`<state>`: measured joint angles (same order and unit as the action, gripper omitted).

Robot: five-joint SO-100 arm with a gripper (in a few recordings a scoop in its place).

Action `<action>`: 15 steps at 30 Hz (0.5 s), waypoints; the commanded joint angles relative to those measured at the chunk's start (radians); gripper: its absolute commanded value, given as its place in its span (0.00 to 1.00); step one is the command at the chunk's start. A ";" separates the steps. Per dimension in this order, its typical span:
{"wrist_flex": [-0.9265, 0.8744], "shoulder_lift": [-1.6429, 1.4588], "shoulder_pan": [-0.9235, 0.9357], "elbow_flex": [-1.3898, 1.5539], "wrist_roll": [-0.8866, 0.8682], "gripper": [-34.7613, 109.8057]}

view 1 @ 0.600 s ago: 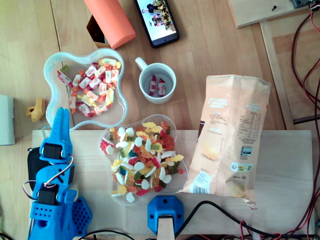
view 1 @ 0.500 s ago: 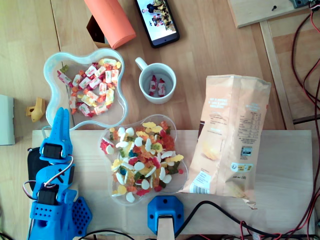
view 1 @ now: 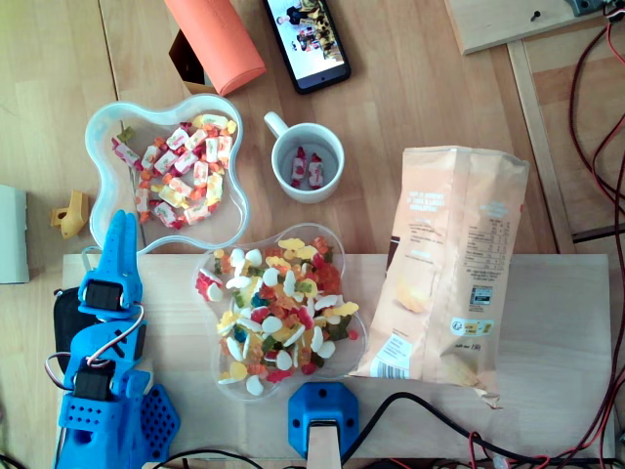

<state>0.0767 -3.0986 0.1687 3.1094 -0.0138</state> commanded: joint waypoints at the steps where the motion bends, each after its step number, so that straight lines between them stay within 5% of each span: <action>1: 0.028 -0.017 0.017 0.035 -0.018 0.38; 11: 0.012 -0.017 0.002 -0.020 -0.028 0.38; 15: -0.156 -0.017 0.000 -0.112 -0.029 0.38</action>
<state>0.0061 -3.0986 0.1611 3.0664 -0.0322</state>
